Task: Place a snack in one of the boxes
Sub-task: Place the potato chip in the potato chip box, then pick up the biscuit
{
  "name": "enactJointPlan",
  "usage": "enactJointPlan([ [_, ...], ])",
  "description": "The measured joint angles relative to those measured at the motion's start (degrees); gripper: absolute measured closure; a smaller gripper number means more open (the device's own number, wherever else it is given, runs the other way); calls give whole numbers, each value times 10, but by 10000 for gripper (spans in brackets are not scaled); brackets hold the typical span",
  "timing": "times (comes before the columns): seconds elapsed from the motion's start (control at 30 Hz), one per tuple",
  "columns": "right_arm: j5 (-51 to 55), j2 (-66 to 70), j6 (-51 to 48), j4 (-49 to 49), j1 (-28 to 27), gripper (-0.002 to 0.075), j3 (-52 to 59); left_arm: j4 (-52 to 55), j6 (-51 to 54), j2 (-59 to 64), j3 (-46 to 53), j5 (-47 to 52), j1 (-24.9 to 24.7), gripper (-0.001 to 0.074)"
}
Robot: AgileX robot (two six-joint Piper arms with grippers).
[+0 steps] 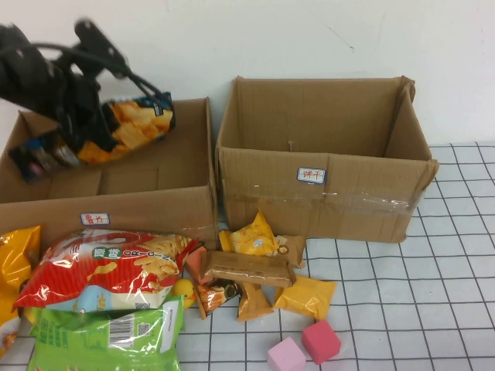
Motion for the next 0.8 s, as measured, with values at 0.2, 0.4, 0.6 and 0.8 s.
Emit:
enactJointPlan([
  [0.2,0,0,0,0,0,727,0,25,-35,15,0,-45,0,188],
  [0.4,0,0,0,2,0,727,0,64,-133,-71,0,-4,0,276],
  [0.6,-7,0,-11,11,0,727,0,64,-196,-206,6,131,0,668],
  [0.8,-8,0,-135,101,0,727,0,33,-222,-353,124,148,0,729],
])
